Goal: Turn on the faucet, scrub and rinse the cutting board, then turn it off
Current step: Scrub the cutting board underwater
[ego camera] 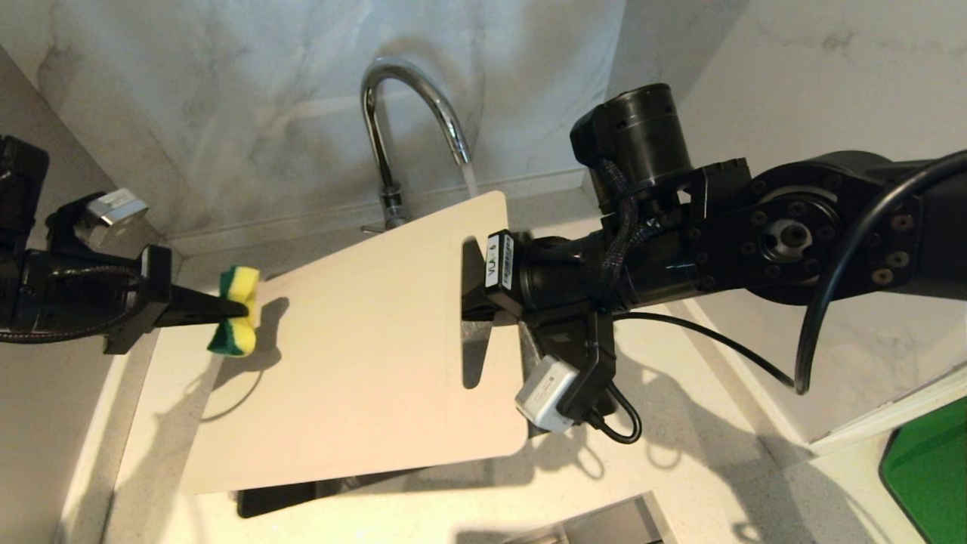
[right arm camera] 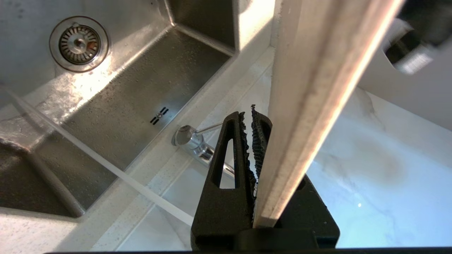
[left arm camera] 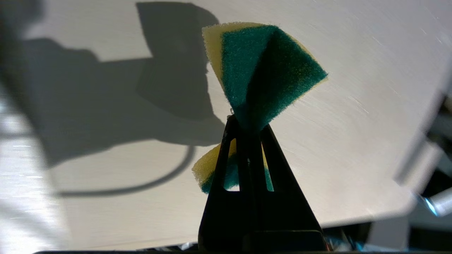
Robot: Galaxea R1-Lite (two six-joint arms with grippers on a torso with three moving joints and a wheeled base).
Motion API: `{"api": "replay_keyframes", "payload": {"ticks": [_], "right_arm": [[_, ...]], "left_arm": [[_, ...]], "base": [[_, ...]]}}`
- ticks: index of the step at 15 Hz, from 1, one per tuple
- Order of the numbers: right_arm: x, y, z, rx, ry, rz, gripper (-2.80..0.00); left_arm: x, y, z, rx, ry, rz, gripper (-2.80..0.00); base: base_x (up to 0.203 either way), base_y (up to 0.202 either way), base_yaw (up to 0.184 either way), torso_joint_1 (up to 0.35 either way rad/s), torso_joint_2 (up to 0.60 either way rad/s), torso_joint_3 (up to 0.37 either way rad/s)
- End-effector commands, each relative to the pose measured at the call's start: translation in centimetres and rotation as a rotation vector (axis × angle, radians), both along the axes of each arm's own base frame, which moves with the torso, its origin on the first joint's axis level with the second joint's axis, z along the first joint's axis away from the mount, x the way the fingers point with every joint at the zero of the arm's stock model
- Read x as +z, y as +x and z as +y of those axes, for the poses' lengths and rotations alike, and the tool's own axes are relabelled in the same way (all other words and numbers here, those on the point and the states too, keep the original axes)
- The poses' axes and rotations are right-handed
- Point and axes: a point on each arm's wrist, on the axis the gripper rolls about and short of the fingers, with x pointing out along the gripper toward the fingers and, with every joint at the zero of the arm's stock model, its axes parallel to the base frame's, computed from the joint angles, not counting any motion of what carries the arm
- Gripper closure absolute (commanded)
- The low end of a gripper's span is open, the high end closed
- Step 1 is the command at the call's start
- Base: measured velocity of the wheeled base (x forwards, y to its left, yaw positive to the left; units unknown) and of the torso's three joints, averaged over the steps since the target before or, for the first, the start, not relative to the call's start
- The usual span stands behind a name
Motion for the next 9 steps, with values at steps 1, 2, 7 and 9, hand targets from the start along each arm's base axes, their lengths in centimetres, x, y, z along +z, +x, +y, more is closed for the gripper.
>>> {"api": "replay_keyframes", "payload": {"ticks": [1,2,7,9], "right_arm": [[0.1,0.0,0.0,0.003,-0.001,-0.005,0.00],[0.1,0.0,0.0,0.002,0.002,-0.003,0.00],[0.5,0.3,0.0,-0.010,0.020,0.001,0.00],[0.5,0.6,-0.4,-0.020,0.020,0.003,0.00]], "left_arm": [[2.4,-2.6,-4.5,-0.143,-0.003,-0.046,0.00],[2.7,-3.7,-6.7,-0.184,0.011,-0.044,0.00],[1.5,-6.4,-11.6,-0.222,0.062,0.027,0.00],[0.2,-6.3,-11.6,-0.218,0.080,0.050,0.00]], "base": [[0.000,0.000,0.000,0.000,0.00,0.000],[0.000,0.000,0.000,0.000,0.00,0.000],[0.000,0.000,0.000,0.000,0.00,0.000],[0.000,0.000,0.000,0.000,0.00,0.000]]}}
